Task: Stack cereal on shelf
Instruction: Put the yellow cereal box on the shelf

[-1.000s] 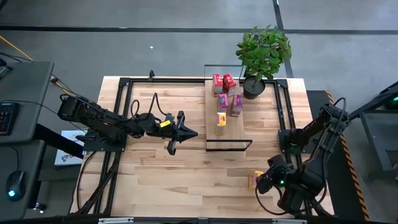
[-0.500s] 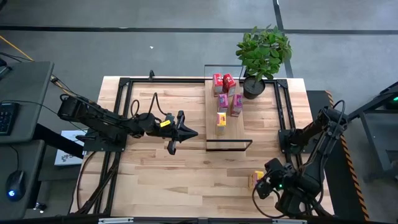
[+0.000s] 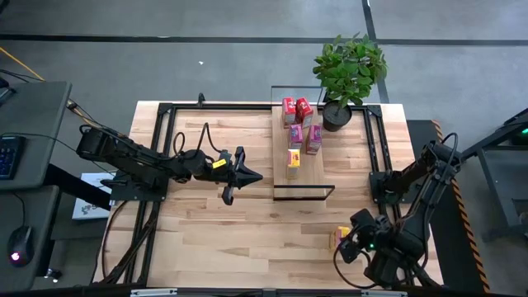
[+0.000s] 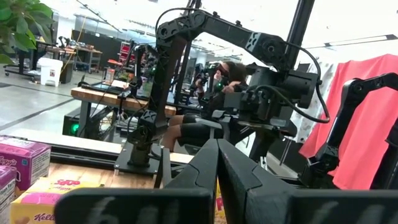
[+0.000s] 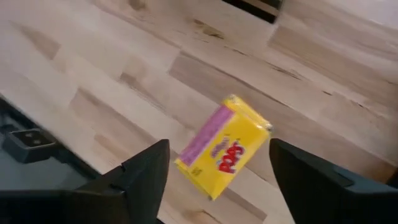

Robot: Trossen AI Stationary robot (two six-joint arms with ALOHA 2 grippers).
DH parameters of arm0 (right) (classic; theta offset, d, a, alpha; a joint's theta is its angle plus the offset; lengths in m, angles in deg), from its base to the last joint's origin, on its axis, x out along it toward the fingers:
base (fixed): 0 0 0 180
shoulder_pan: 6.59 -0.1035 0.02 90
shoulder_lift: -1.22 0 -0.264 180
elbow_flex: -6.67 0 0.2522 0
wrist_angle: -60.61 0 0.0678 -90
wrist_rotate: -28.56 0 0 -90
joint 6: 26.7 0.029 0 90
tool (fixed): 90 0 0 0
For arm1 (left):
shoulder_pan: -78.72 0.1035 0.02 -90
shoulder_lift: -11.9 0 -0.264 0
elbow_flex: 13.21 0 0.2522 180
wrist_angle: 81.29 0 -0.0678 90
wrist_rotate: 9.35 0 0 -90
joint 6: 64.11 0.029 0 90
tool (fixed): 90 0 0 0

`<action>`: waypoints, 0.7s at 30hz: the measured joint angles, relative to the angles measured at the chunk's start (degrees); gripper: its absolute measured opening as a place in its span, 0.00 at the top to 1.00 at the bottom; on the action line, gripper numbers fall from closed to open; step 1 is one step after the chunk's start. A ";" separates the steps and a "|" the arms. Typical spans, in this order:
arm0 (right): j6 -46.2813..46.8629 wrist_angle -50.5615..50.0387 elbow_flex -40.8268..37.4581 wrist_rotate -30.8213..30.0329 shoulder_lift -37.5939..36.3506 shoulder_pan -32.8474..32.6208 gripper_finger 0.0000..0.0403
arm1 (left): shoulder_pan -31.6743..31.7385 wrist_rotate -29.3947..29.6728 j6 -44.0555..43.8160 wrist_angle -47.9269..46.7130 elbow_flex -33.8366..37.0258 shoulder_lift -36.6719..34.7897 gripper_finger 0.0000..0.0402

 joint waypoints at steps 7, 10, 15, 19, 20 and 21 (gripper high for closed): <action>0.71 -1.98 0.00 1.16 -0.15 1.69 0.21 | 0.00 0.00 0.00 0.00 0.00 0.00 1.00; 0.29 -1.03 0.00 2.63 -0.20 2.18 0.21 | 0.00 -0.01 0.00 0.00 0.00 0.00 1.00; 1.60 0.59 0.00 2.02 -0.02 1.59 0.20 | 0.00 -0.01 0.00 -0.01 0.00 0.00 1.00; 5.51 0.23 0.00 3.68 1.76 1.72 0.20 | 0.00 -0.01 0.00 -0.02 0.00 0.00 1.00; 6.19 0.18 0.00 3.71 2.40 1.72 0.20 | 0.00 -0.01 0.00 -0.03 0.00 0.00 1.00; 7.07 0.14 0.00 3.79 3.07 1.72 0.20 | 0.00 -0.01 0.00 -0.02 0.00 0.00 1.00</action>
